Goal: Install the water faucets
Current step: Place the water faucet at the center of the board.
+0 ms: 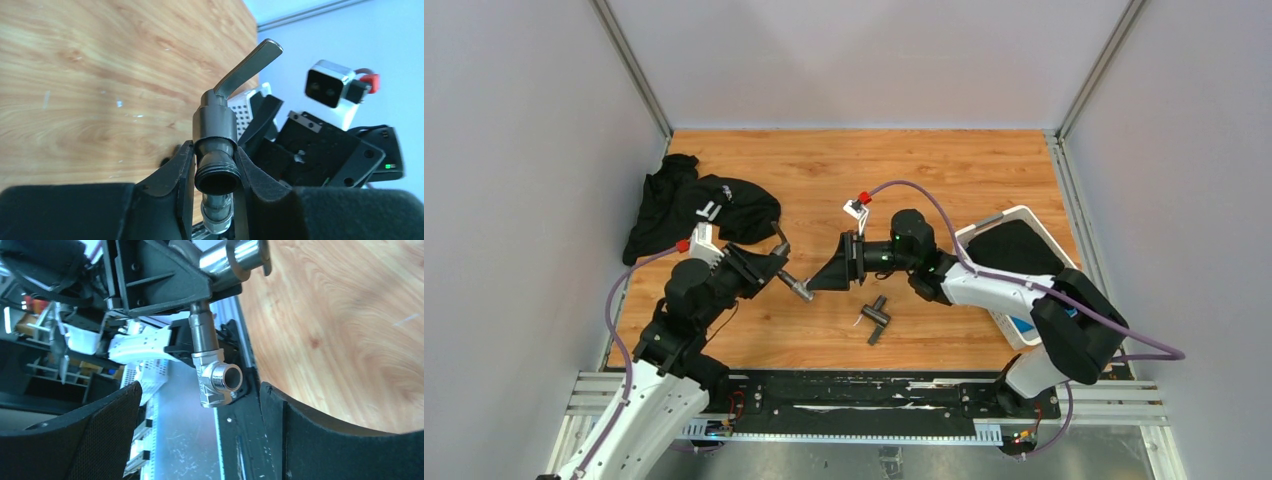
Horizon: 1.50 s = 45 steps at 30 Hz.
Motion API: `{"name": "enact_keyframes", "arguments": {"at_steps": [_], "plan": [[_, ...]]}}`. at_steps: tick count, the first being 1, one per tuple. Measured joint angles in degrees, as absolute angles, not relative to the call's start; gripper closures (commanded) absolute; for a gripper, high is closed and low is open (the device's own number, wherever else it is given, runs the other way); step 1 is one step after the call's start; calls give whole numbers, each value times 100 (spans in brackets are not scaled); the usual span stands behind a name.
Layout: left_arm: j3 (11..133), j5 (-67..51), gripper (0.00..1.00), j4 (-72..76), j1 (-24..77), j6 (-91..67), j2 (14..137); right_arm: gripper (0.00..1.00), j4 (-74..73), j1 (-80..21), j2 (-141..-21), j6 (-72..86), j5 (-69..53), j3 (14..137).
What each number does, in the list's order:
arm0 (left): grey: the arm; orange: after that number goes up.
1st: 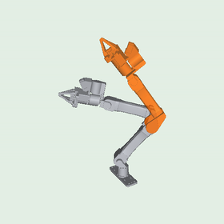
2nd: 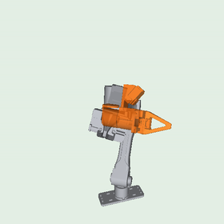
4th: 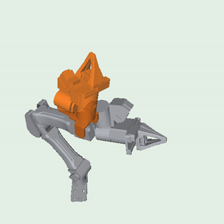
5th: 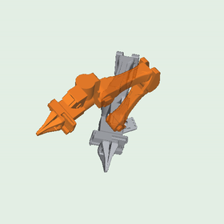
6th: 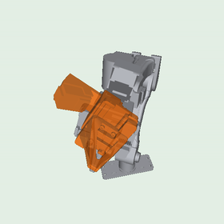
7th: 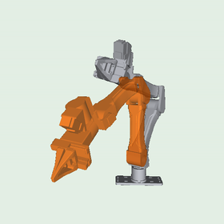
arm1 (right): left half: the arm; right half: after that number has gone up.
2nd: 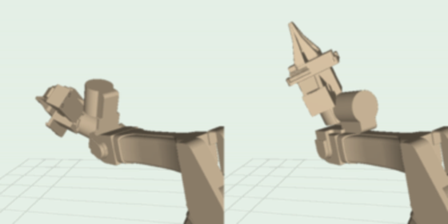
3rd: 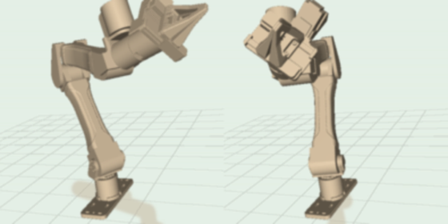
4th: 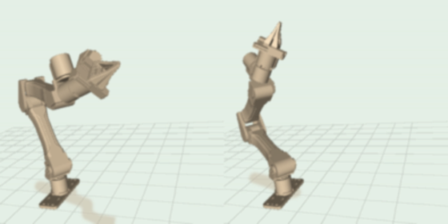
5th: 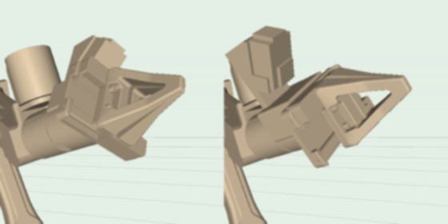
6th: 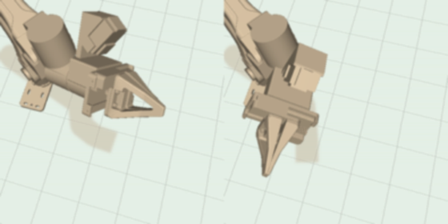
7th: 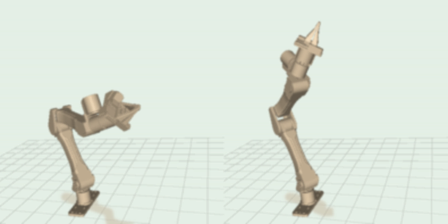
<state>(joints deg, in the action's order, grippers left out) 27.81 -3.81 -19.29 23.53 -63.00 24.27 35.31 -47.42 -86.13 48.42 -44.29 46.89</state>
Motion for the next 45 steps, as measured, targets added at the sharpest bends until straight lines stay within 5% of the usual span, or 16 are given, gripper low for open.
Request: {"name": "enact_keyframes", "arguments": {"at_steps": [9, 17, 21, 22, 26, 31, 33, 40, 45], "plan": [[3033, -825, 100, -869, 2353, -6412, 2598, 18, 7070, -4644, -9472, 7411, -4862, 4390], [3055, -845, 100, -523, 2353, -6514, 2604, 58, 8368, -4644, -10029, 8444, -4967, 4309], [3055, -864, 100, -384, 2353, -6554, 2672, 98, 8600, -4644, -10031, 8643, -5070, 4311], [3059, -875, 100, -338, 2353, -6563, 2696, 100, 8613, -4644, -10040, 8709, -5098, 4311], [3083, -871, 94, -342, 2353, -6556, 2685, 100, 8665, -4639, -10042, 8770, -5098, 4316], [3159, -860, 30, -576, 2353, -6440, 2569, 100, 8676, -4639, -10031, 8772, -5070, 4313], [3273, -945, 19, -648, 2349, -6335, 2569, 100, 8637, -4633, -9992, 8761, -5030, 4313], [3361, -1599, 13, -666, 2344, -6195, 2628, 100, 8346, -4622, -9922, 8643, -4886, 4313], [2980, -1800, 23, -569, 2344, -6361, 2410, 100, 8337, -4617, -9961, 8646, -4792, 4322]]}}
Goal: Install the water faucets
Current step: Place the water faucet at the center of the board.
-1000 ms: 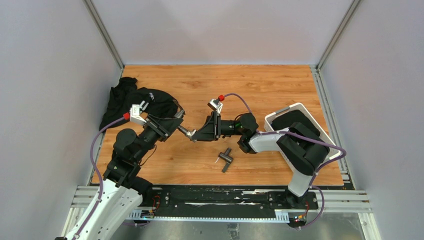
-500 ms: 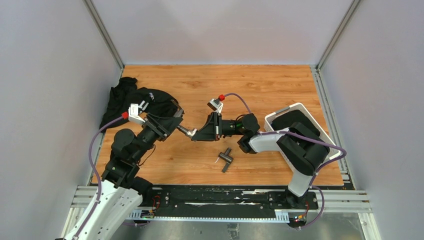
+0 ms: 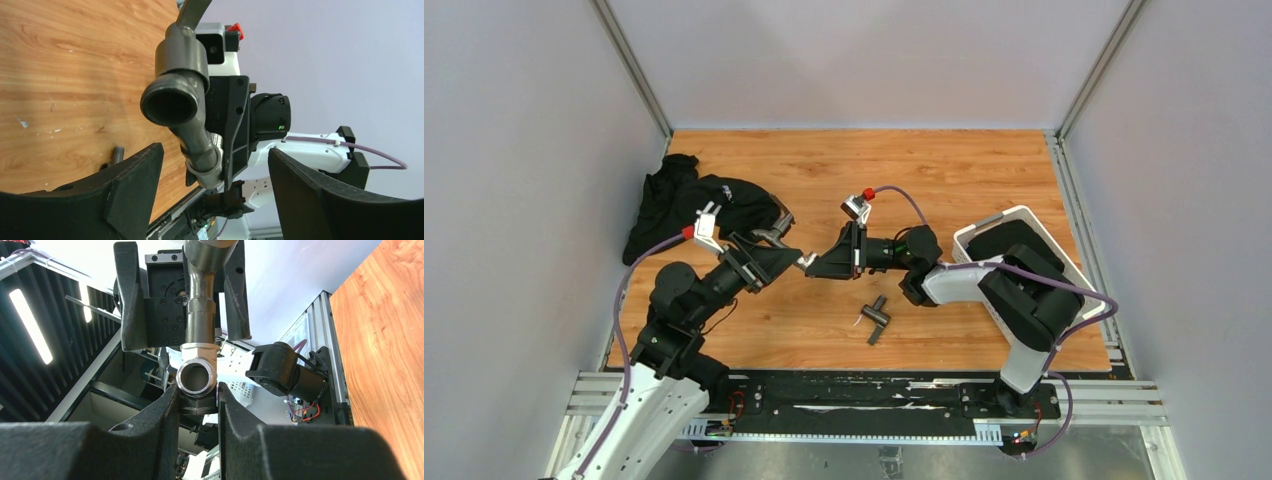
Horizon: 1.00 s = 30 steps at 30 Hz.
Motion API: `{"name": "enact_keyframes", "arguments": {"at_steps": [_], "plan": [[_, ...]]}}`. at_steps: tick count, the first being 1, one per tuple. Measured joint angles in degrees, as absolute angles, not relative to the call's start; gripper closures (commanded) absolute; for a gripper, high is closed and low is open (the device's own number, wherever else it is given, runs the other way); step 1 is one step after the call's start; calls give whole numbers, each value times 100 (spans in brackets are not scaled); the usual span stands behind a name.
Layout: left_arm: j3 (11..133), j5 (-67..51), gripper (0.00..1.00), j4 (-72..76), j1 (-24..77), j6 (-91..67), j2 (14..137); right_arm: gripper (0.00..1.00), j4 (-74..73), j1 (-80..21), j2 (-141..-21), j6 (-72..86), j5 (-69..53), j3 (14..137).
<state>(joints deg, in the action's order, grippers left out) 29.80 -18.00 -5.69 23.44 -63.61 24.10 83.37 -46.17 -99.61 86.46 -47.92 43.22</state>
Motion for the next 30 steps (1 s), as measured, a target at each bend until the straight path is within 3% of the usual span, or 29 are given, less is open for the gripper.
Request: {"name": "enact_keyframes", "arguments": {"at_steps": [10, 17, 21, 25, 28, 29, 30], "plan": [[2805, -2025, 28, -349, 2344, -6534, 2477, 100, 8379, -4617, -10182, 8722, -4757, 4390], [2834, -2145, 50, -381, 2344, -6383, 2720, 100, 8425, -4617, -10250, 8770, -4788, 4466], [2860, -2180, 54, -471, 2344, -6340, 2797, 100, 8423, -4617, -10252, 8770, -4829, 4506], [2860, -2165, 74, -537, 2344, -6340, 2746, 100, 8468, -4617, -10254, 8774, -4853, 4517], [2860, -2156, 99, -572, 2344, -6337, 2746, 100, 8499, -4617, -10254, 8768, -4869, 4517], [2860, -2150, 100, -574, 2344, -6351, 2744, 100, 8497, -4617, -10254, 8768, -4869, 4517], [2860, -2145, 100, -576, 2344, -6359, 2742, 89, 8497, -4617, -10254, 8766, -4864, 4517]]}}
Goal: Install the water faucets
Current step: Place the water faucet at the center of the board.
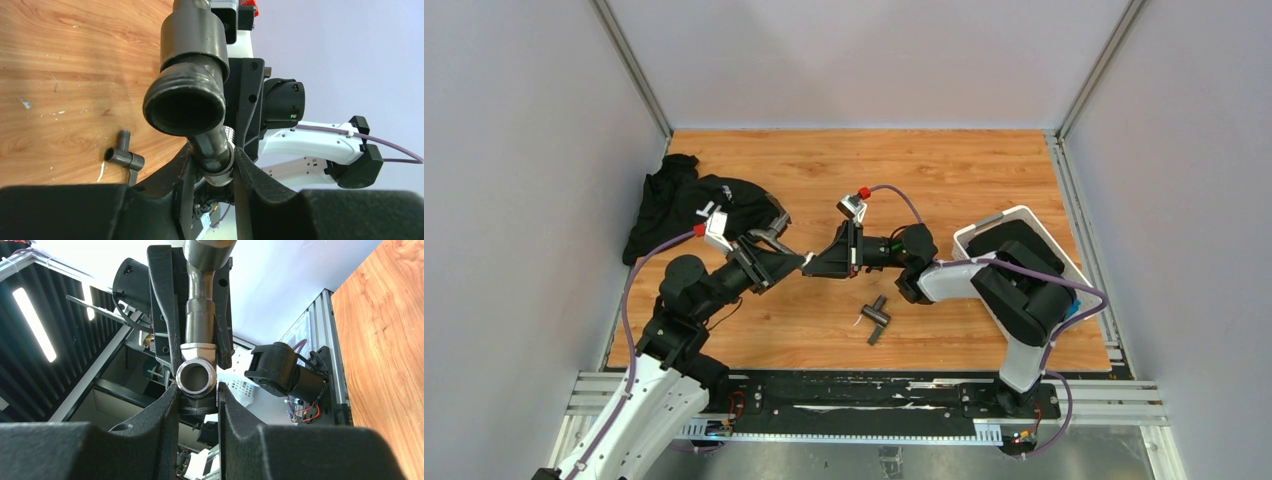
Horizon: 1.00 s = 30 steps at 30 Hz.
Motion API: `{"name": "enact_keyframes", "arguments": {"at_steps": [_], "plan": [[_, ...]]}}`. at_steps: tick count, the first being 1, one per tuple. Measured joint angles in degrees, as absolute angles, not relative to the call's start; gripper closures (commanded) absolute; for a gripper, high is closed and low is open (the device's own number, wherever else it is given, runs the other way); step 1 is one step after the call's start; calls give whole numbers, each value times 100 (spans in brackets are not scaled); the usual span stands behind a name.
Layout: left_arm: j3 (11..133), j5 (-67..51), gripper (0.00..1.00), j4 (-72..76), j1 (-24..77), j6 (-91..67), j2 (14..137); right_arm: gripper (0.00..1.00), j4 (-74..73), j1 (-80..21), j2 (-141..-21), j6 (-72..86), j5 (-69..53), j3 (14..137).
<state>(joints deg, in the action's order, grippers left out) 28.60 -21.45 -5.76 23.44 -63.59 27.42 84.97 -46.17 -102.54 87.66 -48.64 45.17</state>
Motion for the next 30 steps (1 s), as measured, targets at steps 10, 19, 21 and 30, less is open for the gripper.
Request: {"name": "enact_keyframes", "arguments": {"at_steps": [10, 19, 21, 30], "plan": [[2956, -1894, 100, -1424, 2344, -5972, 2860, 34, 7140, -4346, -9220, 7913, -4560, 3780], [4123, -1194, 100, -3212, 2373, -4790, 4250, 32, 1149, -3822, -6718, 5052, -2482, 4134], [4338, -956, 100, -3533, 2480, -4525, 4611, 32, 482, -3822, -6442, 4670, -2069, 4250], [4414, -738, 100, -3260, 3015, -3977, 5524, 32, -899, -3817, -6055, 4025, -1223, 4206]]}}
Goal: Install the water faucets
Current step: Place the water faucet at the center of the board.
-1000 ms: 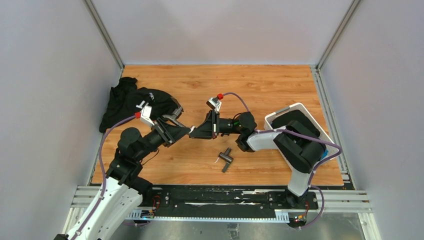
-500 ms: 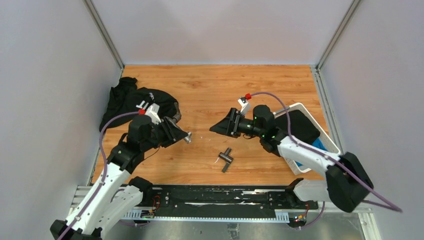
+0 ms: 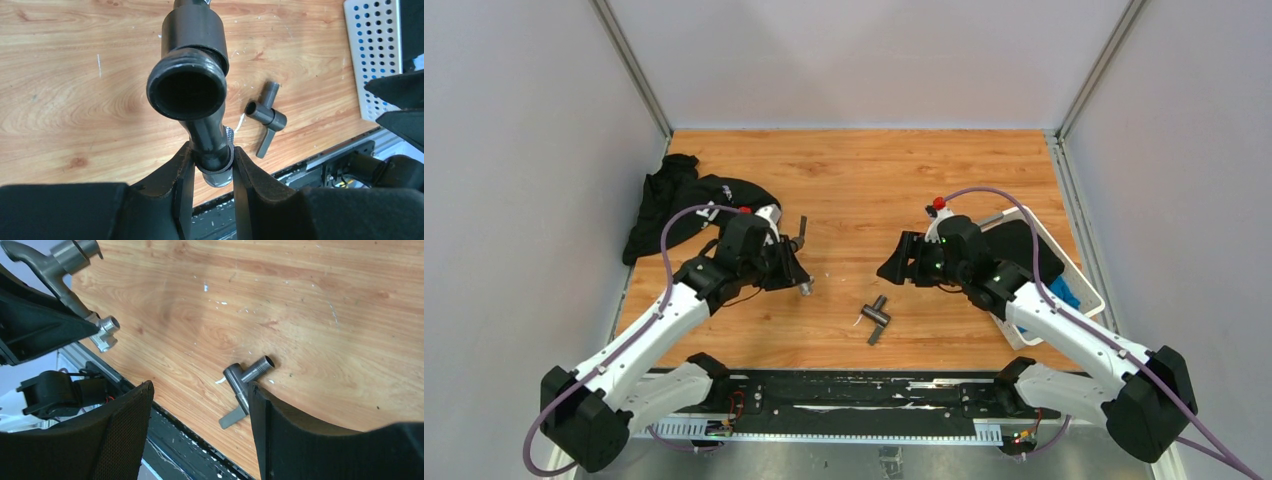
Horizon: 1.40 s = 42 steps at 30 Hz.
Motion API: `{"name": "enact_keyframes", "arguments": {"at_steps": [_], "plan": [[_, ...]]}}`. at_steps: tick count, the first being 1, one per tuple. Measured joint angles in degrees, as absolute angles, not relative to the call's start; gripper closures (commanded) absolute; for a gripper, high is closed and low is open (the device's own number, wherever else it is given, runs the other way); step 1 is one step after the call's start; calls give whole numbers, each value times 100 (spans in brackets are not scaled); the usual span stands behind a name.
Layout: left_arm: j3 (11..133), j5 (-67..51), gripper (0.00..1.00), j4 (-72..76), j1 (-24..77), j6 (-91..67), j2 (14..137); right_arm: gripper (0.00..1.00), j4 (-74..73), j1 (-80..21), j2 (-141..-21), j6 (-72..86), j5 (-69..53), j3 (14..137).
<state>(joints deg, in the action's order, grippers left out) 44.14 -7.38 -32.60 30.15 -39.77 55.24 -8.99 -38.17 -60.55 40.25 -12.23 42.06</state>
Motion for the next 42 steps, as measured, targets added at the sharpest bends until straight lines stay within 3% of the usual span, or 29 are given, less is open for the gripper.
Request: {"name": "enact_keyframes", "arguments": {"at_steps": [12, 26, 39, 42], "plan": [[4963, -303, 100, -3815, 3094, -3461, 6617, 33, -1527, -3817, -6235, 3795, -1142, 4200], [6344, 657, 100, -4464, 3592, -3295, 8853, 33, -1535, -3815, -6143, 3798, -1197, 4108], [6125, 1074, 100, -3776, 3695, -3398, 9439, 33, -1806, -3815, -5791, 3782, -1192, 3955], [6007, 1173, 91, -3610, 3708, -3457, 9459, 33, -1811, -3817, -5778, 3778, -1192, 3955]]}}
